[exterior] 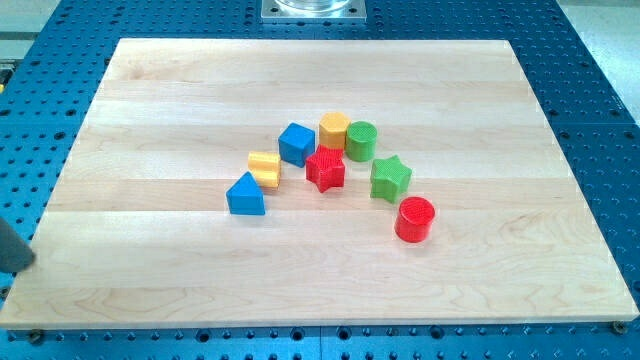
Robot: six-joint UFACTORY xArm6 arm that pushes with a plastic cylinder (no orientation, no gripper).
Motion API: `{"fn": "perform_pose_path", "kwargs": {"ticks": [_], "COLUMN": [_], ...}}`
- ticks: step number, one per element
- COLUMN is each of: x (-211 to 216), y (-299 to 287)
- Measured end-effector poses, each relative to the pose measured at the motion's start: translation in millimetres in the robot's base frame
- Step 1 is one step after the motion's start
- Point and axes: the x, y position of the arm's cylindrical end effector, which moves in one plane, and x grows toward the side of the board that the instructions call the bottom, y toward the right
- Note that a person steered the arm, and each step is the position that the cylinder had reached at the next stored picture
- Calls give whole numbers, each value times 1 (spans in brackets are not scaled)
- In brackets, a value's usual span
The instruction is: Push the green star to the top right corner of the board
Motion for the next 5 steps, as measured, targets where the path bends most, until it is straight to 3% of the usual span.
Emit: {"fn": "perform_pose_path", "kwargs": {"ticks": [3,5], "x": [-32,-89], "y": [243,348]}}
